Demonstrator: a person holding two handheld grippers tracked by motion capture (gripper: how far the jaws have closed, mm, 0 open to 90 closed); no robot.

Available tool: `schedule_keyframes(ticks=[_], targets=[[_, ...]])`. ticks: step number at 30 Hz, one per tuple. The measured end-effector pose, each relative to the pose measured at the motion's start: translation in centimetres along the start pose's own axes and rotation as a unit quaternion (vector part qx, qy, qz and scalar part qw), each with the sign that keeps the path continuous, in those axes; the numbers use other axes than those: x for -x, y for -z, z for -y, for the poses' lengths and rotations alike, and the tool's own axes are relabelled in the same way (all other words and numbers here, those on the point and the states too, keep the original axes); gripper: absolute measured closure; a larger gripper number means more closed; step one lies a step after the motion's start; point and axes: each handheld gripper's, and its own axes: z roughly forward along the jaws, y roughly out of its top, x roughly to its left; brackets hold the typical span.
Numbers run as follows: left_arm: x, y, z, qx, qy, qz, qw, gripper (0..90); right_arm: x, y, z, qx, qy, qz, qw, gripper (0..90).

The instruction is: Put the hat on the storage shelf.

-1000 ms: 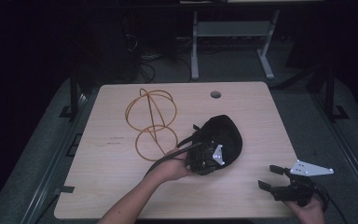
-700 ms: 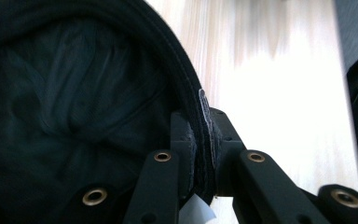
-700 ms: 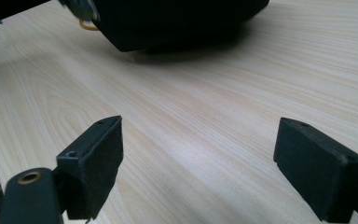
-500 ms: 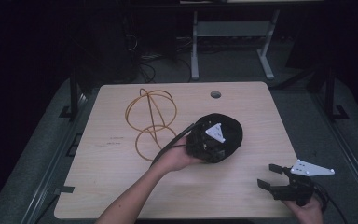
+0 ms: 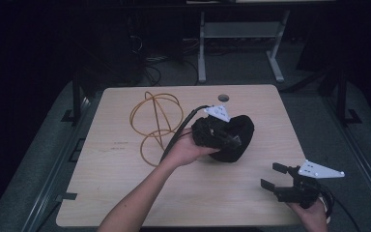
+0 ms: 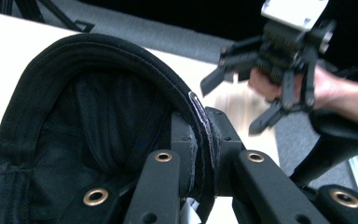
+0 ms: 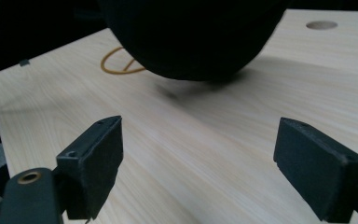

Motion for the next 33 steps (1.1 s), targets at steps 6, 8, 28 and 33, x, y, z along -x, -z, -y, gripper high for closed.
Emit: schedule_keyframes(ticks=[6,8,28,33], targets=[[0.5,0.6,-1.8,0.024,-0.001,0.008,0.9997,82.6,-0.5,-0.8,-1.0,0.016,0.011,-0.007,0.9998,15.3],[0.7,0.7,-2.1,0.027,-0.003,0.012,0.9996,82.6,-0.6,-1.1,-1.4,0.020,0.011,-0.008,0.9997,15.4],[3.2,0.2,-3.7,0.045,-0.021,0.061,0.9969,82.6,-1.3,-4.2,-3.3,0.053,0.039,-0.004,0.9978,18.1],[3.6,0.0,-3.8,0.043,-0.025,0.065,0.9967,82.6,-1.1,-4.0,-3.4,0.078,0.052,-0.006,0.9956,44.1]])
